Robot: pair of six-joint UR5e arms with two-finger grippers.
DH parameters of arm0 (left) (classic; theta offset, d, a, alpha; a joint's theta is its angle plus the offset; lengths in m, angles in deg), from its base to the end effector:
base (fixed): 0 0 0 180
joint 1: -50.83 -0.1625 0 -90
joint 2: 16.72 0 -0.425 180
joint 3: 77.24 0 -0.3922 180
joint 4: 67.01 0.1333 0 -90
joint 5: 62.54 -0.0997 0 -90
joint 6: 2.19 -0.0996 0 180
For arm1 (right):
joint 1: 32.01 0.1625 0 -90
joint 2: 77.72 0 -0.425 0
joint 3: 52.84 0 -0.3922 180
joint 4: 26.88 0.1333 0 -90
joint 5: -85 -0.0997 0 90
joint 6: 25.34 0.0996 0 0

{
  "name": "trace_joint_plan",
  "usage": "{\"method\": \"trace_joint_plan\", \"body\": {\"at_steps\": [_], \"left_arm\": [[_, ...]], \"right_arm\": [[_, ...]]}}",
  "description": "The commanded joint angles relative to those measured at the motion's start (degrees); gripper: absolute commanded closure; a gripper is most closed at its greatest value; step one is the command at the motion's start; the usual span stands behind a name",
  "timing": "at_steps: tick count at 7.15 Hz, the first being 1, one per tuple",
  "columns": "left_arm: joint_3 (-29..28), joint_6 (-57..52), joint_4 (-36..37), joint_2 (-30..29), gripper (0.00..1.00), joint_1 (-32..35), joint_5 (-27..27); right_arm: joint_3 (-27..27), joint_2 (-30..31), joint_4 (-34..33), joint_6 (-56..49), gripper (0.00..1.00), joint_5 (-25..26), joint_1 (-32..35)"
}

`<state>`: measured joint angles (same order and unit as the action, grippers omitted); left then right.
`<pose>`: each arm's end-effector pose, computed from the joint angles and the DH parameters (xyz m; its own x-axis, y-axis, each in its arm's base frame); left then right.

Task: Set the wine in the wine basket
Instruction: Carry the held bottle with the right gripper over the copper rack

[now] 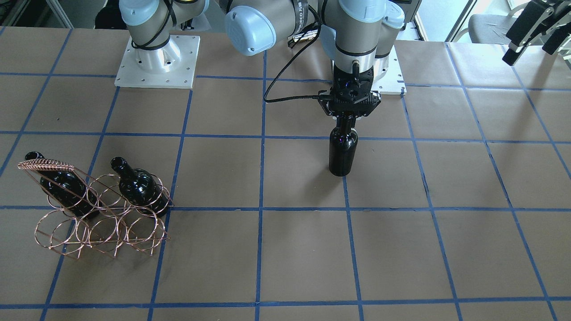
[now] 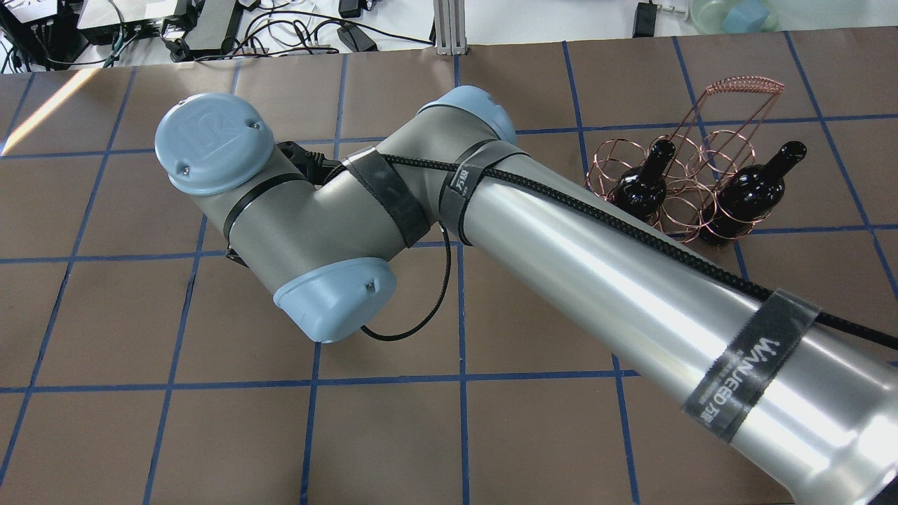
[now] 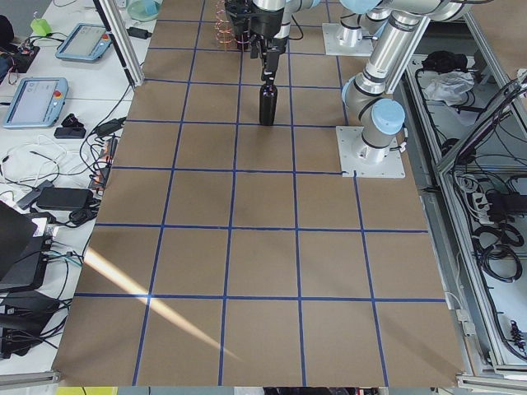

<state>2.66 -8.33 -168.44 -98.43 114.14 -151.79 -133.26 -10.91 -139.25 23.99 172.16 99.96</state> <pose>0.0693 -0.4374 0.6200 -0.9366 -0.3503 0.0000 -0.3477 0.9297 -0.1219 0.5456 -0.3999 0.3777 -0.9820 0.1184 -0.1474 0.1287 0.9897 -0.0621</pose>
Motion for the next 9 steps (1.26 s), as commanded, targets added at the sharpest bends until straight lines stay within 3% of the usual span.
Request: {"method": "trace_joint_plan", "body": {"at_steps": [1, 6, 9], "left_arm": [[-0.01, -0.01, 0.0, -0.03, 0.0, -0.03, 0.12], [-0.01, -0.1, 0.0, 0.06, 0.0, -0.12, 0.12], [0.08, -0.1, 0.0, 0.06, 0.0, -0.12, 0.12]], "right_arm": [[0.0, 0.33, -0.04, -0.12, 0.83, 0.03, -0.22], [-0.09, 3.84, 2.58, -6.36, 0.94, 4.6, -1.53], [-0.26, 10.24, 11.97, -16.34, 0.98, 4.96, -9.49]]}}
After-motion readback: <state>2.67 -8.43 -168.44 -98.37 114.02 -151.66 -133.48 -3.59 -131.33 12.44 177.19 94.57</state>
